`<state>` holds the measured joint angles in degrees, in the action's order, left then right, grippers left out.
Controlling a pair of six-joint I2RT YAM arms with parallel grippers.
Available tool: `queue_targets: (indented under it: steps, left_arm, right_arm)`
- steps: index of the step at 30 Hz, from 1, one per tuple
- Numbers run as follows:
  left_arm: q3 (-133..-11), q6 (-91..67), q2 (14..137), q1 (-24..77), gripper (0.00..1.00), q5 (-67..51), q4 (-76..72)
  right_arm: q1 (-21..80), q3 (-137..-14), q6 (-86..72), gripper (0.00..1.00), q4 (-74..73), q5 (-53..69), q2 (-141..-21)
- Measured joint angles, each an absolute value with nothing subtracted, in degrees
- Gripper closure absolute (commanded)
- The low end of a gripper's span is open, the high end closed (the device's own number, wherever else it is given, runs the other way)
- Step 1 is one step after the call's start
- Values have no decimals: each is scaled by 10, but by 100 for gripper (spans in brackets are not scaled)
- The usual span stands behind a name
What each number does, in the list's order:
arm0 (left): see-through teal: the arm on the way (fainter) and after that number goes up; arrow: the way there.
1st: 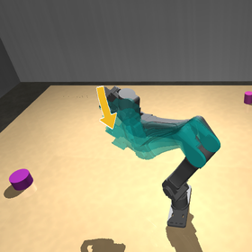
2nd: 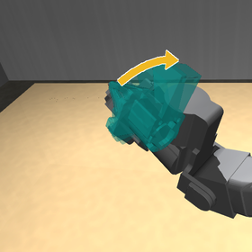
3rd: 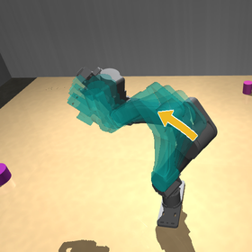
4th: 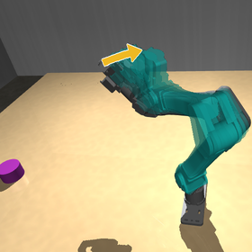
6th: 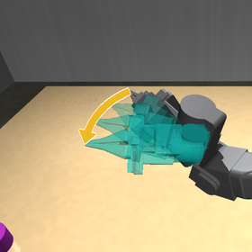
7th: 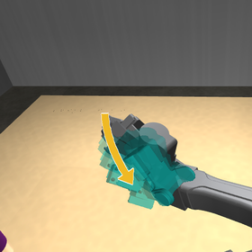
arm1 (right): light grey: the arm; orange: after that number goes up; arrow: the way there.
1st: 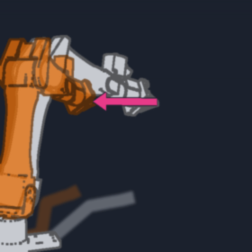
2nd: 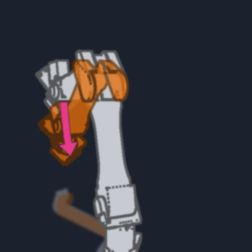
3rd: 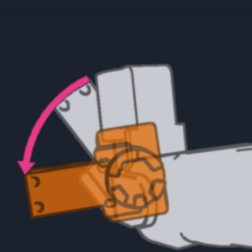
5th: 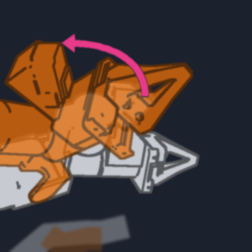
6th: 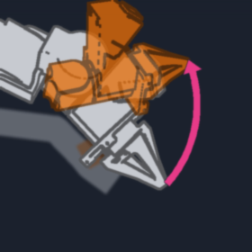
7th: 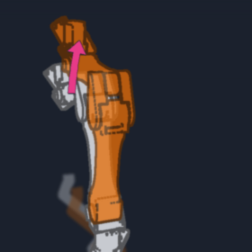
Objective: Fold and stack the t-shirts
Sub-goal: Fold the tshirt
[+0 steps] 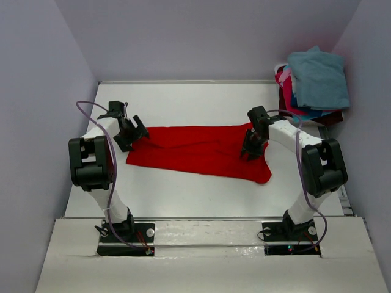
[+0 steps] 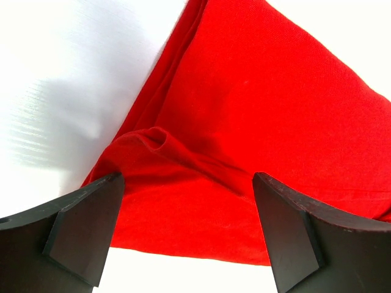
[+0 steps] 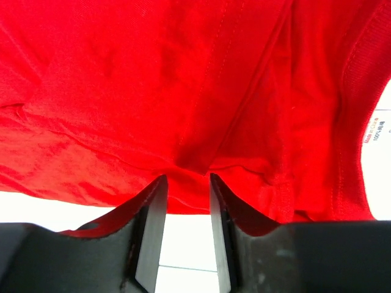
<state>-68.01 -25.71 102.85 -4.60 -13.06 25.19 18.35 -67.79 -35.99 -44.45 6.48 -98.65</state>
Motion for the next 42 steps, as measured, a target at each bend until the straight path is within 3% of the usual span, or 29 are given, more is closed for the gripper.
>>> queue_targets:
  steps: [2, 12, 17, 29, 35, 42]
  left_arm:
    - [-680, -257, 1028, -46, 1, -131, 252]
    - [-680, -256, 1028, -46, 1, -131, 252]
    - [-680, -255, 1028, -46, 1, -131, 252]
    - [-680, -253, 1028, -46, 1, -131, 252]
    - [-680, -253, 1028, -46, 1, -131, 253]
    - [-680, -251, 1028, -46, 1, -131, 253]
  right_arm:
    - [183, -678, -360, 51, -444, 65, -987]
    - [183, -678, -361, 52, -451, 51, -987]
    - [183, -678, -365, 60, -451, 49, -987]
    - [184, -667, -373, 62, -441, 49, -1014]
    - [183, -659, -374, 76, -437, 49, -1019]
    - [183, -659, -375, 77, -434, 48, -1021]
